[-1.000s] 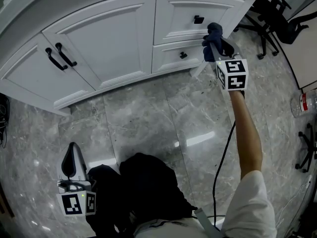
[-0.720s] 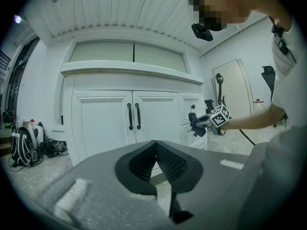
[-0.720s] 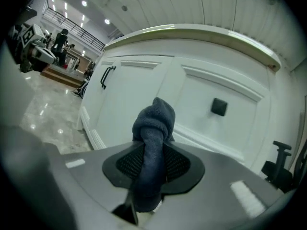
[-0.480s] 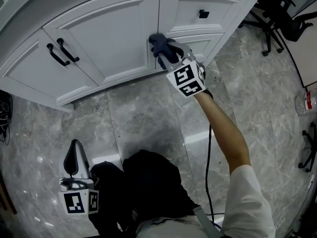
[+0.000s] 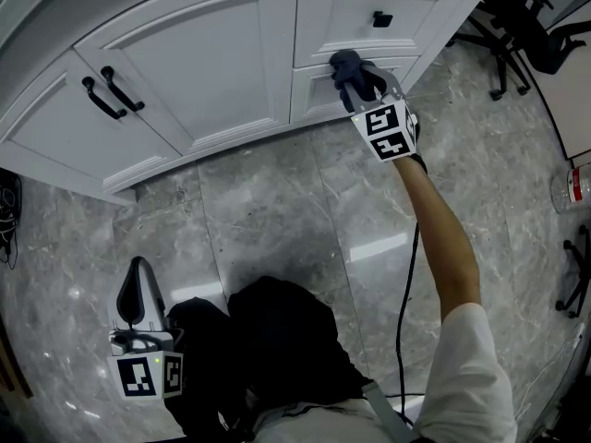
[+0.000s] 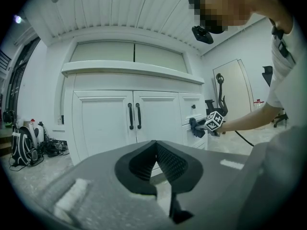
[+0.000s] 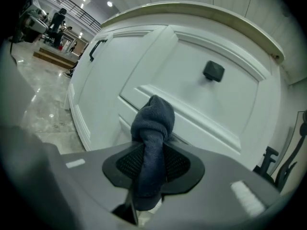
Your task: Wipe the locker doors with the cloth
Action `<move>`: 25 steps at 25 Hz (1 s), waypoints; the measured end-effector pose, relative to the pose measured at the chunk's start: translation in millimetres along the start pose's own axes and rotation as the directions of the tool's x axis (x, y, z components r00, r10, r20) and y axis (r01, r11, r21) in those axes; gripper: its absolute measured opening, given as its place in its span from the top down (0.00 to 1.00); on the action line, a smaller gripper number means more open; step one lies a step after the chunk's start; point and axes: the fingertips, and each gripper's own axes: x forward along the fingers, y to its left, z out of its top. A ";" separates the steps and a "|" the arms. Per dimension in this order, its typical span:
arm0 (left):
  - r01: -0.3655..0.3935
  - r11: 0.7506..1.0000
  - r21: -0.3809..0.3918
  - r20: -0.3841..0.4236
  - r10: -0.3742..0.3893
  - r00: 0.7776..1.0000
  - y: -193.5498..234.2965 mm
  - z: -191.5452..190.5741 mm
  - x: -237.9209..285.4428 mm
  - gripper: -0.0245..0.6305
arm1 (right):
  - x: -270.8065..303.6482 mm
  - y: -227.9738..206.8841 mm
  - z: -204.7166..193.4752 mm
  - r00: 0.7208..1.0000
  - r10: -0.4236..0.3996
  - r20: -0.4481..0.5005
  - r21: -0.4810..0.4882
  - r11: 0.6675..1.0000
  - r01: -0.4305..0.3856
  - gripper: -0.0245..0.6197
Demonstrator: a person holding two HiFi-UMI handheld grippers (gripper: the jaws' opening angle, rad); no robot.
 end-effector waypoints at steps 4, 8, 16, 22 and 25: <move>0.007 1.000 0.002 -0.007 -0.007 1.000 -3.7 -2.2 1.2 0.96 | -6.1 -37.6 -35.5 0.995 -0.066 -0.074 -0.008 0.998 0.066 0.80; 0.009 1.000 0.009 -0.015 -0.009 1.000 -5.6 -2.4 2.4 0.96 | -13.8 -76.2 -68.3 0.981 -0.134 -0.138 -0.019 0.991 0.133 0.80; 0.006 1.000 0.016 -0.024 -0.005 1.000 -9.6 -3.3 1.9 0.96 | -25.6 -119.4 -100.6 0.955 -0.222 -0.197 0.036 0.972 0.234 0.80; 0.005 1.000 0.017 -0.019 -0.005 1.000 -9.0 -1.8 -0.1 0.96 | -47.5 -75.1 -84.1 0.977 -0.188 -0.101 0.080 0.977 0.196 0.80; 0.010 1.000 0.018 -0.019 -0.010 1.000 -10.1 -2.3 -0.1 0.96 | -48.9 -20.1 -64.4 0.994 -0.101 -0.030 0.026 0.994 0.102 0.80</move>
